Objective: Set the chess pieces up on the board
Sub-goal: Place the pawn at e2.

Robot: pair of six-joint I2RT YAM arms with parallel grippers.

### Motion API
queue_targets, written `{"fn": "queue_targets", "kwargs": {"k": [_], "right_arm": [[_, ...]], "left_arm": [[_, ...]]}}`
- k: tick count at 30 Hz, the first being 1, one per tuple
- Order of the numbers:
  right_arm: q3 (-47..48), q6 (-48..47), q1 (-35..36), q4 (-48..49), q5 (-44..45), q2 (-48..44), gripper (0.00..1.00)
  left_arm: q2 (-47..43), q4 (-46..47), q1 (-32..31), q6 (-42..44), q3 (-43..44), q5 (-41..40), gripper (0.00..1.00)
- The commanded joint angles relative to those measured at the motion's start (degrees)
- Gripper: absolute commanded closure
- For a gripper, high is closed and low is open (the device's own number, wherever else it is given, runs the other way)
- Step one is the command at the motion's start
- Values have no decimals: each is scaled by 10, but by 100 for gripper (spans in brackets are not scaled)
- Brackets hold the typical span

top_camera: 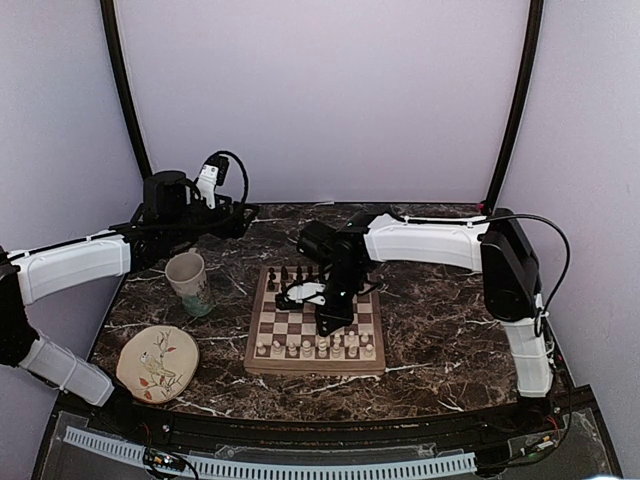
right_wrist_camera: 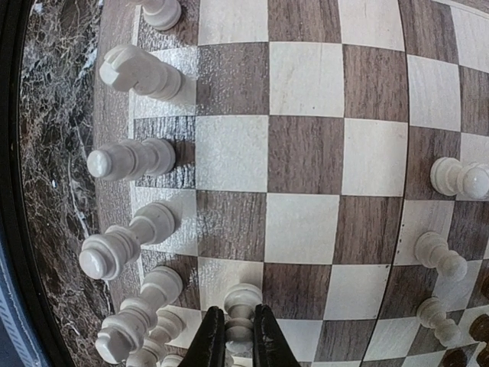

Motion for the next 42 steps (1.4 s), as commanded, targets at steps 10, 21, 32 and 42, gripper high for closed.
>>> {"fn": "queue_targets", "kwargs": {"k": [10, 21, 32, 42], "right_arm": [[7, -9, 12, -18, -4, 15, 88], [3, -4, 14, -11, -6, 15, 82], [21, 1, 16, -14, -8, 19, 81], [50, -4, 12, -39, -34, -6, 77]], "left_arm": [[-8, 1, 2, 7, 3, 3, 17], [-5, 2, 1, 6, 3, 7, 17], [-6, 2, 2, 6, 4, 8, 18], [-5, 3, 2, 6, 3, 11, 18]]}}
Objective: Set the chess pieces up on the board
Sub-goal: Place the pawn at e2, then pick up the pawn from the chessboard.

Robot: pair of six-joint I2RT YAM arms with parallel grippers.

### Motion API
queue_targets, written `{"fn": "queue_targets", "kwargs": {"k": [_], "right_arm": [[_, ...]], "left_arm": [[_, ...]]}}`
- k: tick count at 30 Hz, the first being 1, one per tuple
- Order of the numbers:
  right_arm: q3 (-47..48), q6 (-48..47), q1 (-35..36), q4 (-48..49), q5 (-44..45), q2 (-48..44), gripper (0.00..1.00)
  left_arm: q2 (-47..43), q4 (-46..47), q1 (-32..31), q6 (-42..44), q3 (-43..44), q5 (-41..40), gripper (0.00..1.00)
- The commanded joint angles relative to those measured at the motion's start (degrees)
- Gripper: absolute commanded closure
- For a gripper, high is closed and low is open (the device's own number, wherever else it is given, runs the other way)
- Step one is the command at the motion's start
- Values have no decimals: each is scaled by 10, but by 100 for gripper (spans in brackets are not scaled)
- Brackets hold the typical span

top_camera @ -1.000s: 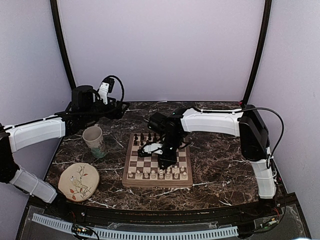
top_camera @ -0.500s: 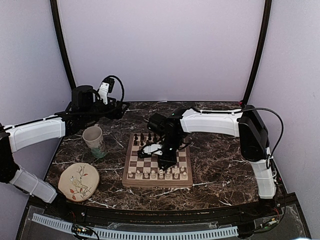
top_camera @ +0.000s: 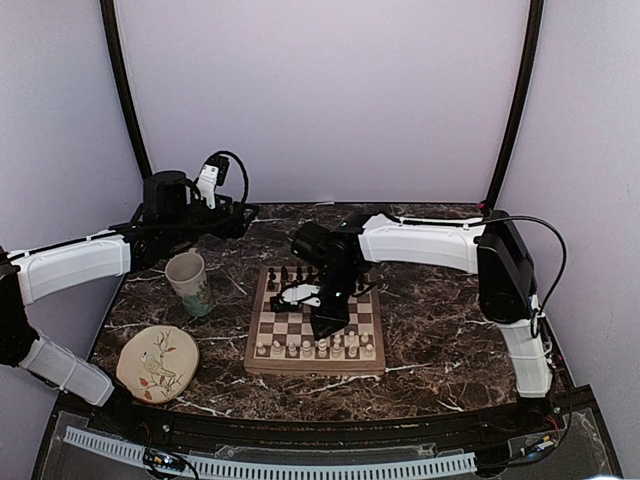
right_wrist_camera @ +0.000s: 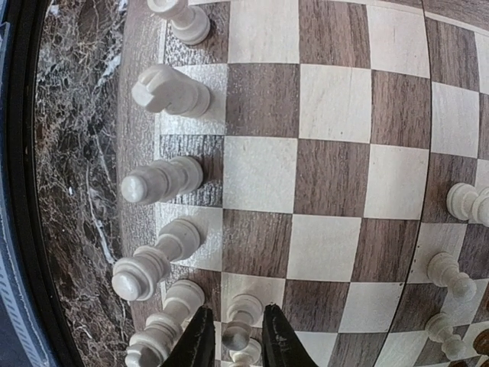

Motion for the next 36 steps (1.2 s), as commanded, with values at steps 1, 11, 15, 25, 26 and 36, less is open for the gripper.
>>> {"fn": "queue_targets", "kwargs": {"k": [1, 11, 15, 25, 26, 36], "right_arm": [[27, -4, -2, -21, -26, -25, 77], [74, 27, -73, 0, 29, -19, 75], [92, 45, -94, 21, 72, 0, 73], [108, 52, -104, 15, 50, 39, 71], [110, 52, -104, 13, 46, 42, 71], [115, 51, -103, 8, 32, 63, 69]], "left_arm": [[-5, 3, 2, 6, 3, 9, 18], [-4, 3, 1, 4, 3, 11, 18], [-4, 2, 1, 4, 4, 15, 20], [0, 1, 2, 0, 6, 24, 21], [0, 0, 2, 0, 5, 25, 21], [2, -1, 2, -3, 7, 28, 21]]}}
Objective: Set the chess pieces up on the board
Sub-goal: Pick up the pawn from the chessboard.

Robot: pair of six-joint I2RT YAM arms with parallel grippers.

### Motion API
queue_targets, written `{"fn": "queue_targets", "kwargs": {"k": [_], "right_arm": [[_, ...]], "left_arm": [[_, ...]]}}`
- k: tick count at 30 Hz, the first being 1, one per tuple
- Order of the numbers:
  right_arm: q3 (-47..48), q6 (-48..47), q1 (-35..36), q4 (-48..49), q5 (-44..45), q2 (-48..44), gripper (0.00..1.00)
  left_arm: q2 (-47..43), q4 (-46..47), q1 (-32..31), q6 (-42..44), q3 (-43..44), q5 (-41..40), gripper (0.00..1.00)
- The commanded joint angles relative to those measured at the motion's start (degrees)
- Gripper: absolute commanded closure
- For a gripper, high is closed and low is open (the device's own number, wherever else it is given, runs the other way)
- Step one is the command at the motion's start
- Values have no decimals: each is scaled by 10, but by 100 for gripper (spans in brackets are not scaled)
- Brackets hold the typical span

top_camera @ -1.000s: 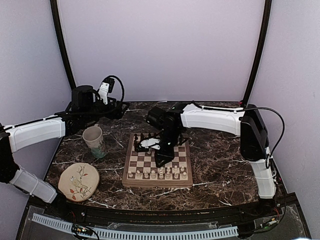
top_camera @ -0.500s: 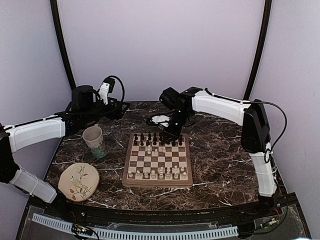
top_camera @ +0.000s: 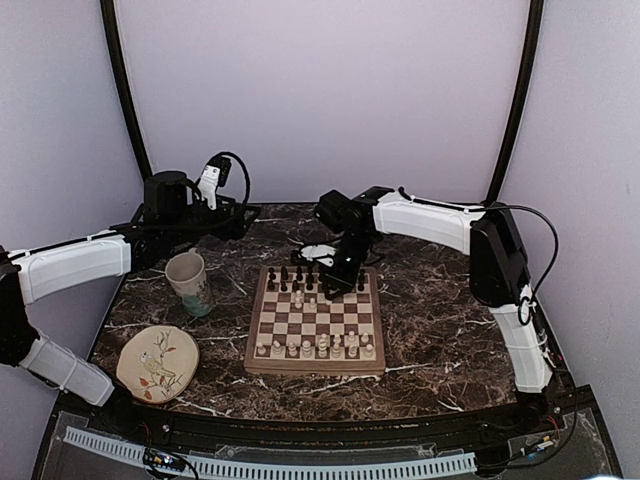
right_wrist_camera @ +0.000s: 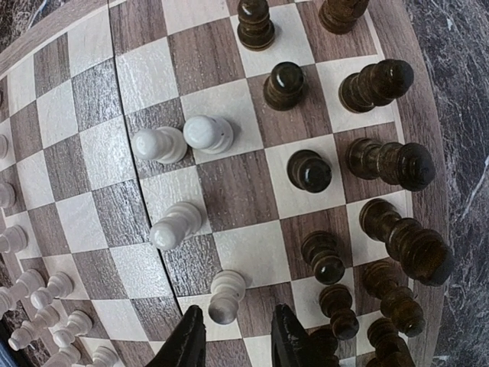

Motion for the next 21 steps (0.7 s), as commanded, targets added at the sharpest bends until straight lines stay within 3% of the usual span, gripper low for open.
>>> {"fn": "queue_targets", "kwargs": {"k": [1, 7, 14, 21], "right_arm": [[21, 6, 2, -1, -14, 13, 70], [30, 6, 2, -8, -24, 23, 76], [26, 6, 5, -10, -23, 25, 75], [23, 3, 9, -17, -26, 19, 88]], "left_arm": [[0, 0, 2, -4, 7, 9, 21], [2, -1, 2, -5, 7, 11, 21], [3, 0, 1, -6, 7, 13, 21], [7, -1, 1, -8, 8, 15, 21]]}}
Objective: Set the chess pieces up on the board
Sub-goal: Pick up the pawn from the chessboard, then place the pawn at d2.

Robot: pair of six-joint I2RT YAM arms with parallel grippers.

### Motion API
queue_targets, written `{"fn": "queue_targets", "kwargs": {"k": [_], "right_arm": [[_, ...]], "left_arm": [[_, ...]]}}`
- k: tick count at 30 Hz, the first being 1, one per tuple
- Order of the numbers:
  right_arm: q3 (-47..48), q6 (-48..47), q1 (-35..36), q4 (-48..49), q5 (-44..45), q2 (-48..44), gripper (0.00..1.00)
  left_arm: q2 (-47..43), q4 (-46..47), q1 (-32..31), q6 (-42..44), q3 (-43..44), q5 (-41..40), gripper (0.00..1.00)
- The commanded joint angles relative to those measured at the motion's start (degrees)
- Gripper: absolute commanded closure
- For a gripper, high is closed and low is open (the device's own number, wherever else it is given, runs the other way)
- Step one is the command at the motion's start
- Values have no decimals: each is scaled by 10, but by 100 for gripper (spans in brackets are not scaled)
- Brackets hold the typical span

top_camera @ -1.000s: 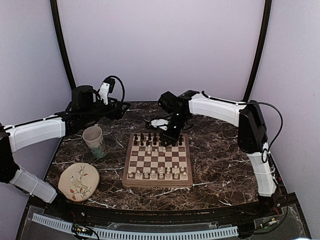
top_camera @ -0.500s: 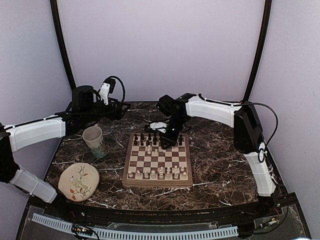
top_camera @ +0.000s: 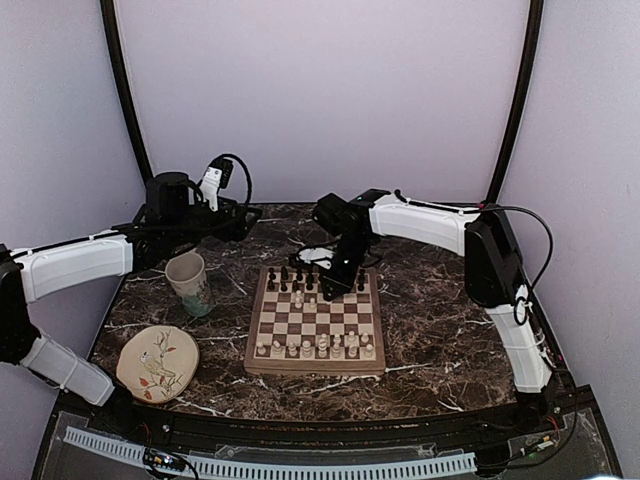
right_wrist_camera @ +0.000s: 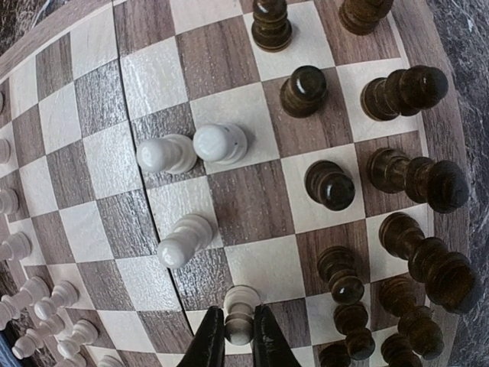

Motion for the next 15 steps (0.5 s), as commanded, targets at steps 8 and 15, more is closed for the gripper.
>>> {"fn": "queue_targets", "kwargs": {"k": [8, 15], "right_arm": [[-25, -3, 27, 0, -3, -61, 91], [-29, -11, 73, -1, 12, -78, 91]], "left_arm": [[-1, -1, 2, -10, 8, 9, 22], [0, 0, 1, -12, 8, 10, 22]]}}
